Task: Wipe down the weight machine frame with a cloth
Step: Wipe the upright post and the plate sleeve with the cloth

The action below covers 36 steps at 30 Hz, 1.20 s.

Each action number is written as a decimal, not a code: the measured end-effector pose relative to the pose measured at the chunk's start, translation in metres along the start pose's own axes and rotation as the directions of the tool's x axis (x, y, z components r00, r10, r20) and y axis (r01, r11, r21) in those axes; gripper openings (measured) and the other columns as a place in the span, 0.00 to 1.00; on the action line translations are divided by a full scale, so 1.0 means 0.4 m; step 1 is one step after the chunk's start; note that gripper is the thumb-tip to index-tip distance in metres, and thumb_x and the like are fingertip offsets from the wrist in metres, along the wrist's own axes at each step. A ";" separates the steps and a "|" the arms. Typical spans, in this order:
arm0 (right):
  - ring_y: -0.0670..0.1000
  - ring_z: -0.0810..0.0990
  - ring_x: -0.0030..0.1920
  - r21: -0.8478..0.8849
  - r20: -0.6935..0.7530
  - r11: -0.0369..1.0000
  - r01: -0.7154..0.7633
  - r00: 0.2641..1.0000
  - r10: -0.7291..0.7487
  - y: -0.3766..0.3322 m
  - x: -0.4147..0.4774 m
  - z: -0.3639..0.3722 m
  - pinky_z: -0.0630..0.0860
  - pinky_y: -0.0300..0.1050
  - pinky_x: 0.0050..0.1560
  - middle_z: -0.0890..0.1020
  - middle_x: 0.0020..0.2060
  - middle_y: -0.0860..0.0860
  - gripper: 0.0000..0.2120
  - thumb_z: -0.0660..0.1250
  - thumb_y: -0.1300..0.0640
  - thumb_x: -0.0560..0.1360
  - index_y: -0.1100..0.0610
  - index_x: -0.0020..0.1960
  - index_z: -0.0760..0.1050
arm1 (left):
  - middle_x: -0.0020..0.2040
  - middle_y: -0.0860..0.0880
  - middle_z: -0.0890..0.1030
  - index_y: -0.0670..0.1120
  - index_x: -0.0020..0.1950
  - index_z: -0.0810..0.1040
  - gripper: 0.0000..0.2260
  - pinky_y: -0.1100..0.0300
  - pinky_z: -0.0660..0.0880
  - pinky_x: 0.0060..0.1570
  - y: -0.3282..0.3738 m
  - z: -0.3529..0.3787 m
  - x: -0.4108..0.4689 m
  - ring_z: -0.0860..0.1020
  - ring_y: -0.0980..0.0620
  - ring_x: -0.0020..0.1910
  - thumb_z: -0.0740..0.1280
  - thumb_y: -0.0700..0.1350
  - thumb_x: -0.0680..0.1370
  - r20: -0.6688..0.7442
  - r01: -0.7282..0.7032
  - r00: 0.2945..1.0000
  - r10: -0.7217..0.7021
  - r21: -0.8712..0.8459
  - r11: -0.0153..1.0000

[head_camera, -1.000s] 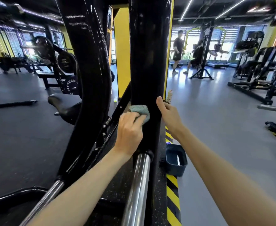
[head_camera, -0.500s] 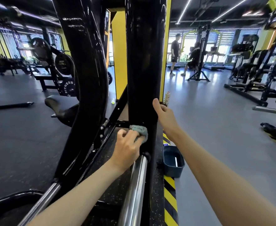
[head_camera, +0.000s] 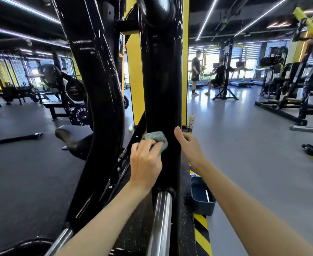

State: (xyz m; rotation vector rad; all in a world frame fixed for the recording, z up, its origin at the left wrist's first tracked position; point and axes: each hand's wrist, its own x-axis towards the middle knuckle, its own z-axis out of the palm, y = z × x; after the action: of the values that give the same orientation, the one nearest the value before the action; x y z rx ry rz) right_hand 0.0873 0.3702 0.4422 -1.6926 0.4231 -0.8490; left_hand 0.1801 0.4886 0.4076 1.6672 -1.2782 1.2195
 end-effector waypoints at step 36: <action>0.44 0.78 0.45 0.168 -0.159 0.984 0.054 0.987 -0.027 -0.179 0.058 0.004 0.72 0.39 0.53 0.81 0.40 0.44 0.20 0.63 0.36 0.75 0.53 0.46 0.79 | 0.54 0.35 0.75 0.32 0.67 0.71 0.18 0.54 0.75 0.59 -0.081 -0.026 0.178 0.76 0.40 0.54 0.61 0.29 0.76 -0.041 -0.078 0.997 0.073 -0.161 0.984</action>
State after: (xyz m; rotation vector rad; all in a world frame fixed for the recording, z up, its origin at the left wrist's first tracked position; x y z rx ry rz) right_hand 0.0934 0.3770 0.5168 -1.4856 0.4101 -1.0239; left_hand 0.2134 0.4852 0.4788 1.4872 -1.3917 1.1509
